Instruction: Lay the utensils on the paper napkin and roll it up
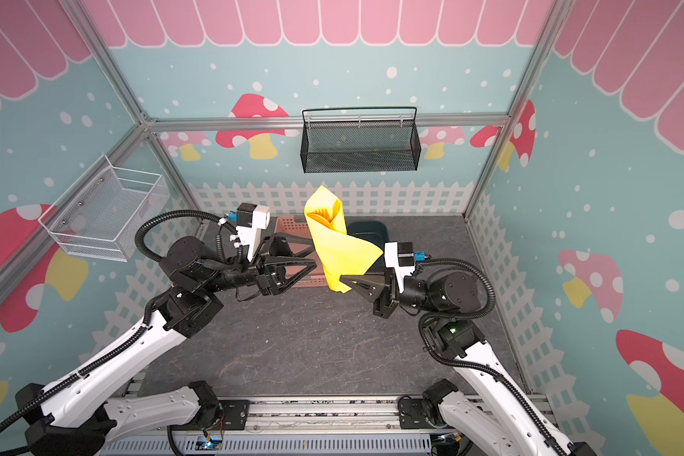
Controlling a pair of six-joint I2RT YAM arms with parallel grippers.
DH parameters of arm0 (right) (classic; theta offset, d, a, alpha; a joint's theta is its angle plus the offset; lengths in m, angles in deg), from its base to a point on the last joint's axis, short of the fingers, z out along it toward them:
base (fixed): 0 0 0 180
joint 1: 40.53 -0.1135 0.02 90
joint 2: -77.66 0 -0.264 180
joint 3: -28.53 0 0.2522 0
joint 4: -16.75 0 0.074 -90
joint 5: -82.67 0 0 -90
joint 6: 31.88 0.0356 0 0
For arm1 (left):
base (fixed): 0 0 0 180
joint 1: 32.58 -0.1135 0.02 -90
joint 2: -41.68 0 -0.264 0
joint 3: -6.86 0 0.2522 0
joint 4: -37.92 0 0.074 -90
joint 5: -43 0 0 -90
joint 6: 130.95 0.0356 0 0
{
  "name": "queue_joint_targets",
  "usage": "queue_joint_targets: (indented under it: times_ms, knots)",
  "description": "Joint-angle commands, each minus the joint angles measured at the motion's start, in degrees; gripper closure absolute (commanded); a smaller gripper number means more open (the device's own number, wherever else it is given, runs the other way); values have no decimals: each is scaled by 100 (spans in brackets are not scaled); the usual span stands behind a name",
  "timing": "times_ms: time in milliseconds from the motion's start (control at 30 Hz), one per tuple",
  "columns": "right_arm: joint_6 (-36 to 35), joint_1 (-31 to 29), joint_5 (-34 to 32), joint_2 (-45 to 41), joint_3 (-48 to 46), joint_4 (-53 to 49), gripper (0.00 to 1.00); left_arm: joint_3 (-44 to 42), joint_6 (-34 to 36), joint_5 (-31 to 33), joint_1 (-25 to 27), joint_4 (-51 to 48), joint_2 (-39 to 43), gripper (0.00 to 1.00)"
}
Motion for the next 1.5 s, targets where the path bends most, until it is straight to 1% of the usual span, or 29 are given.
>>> queue_joint_targets:
  times_ms: [0, 133, 300, 433, 600, 833, 900, 967, 1067, 1167, 1300, 1467]
  knots:
    - [65, -24, 75, 18, 12, 247, 100, 43, 221, -61, 23, -105, 110, 33]
    - [145, -27, 262, 114, 7, 414, 100, 205, 331, -76, 105, -228, -21, 32]
    - [223, -24, 335, 225, 47, 518, 100, 486, 459, -50, 247, -475, -211, 33]
    - [383, -27, 621, 350, 52, 796, 100, 573, 489, 39, 261, -533, -254, 35]
    - [551, -40, 923, 446, 43, 1001, 100, 636, 358, -22, 264, -503, -349, 45]
    - [484, -70, 931, 394, -39, 1022, 100, 647, 312, 24, 263, -399, -439, 64]
    - [462, -71, 936, 373, -56, 1017, 100, 635, 276, 4, 265, -343, -454, 66]
    - [382, -66, 851, 348, -65, 934, 100, 607, 258, 18, 269, -308, -468, 65]
    - [262, -68, 737, 339, -59, 818, 100, 609, 273, 38, 293, -317, -500, 55]
    - [233, -71, 684, 353, -61, 808, 100, 695, 401, 184, 392, -456, -546, 50]
    - [224, -71, 638, 362, -75, 807, 100, 763, 510, 284, 480, -476, -574, 50]
    - [246, -71, 690, 350, -84, 807, 100, 707, 385, 323, 480, -180, -549, 51]
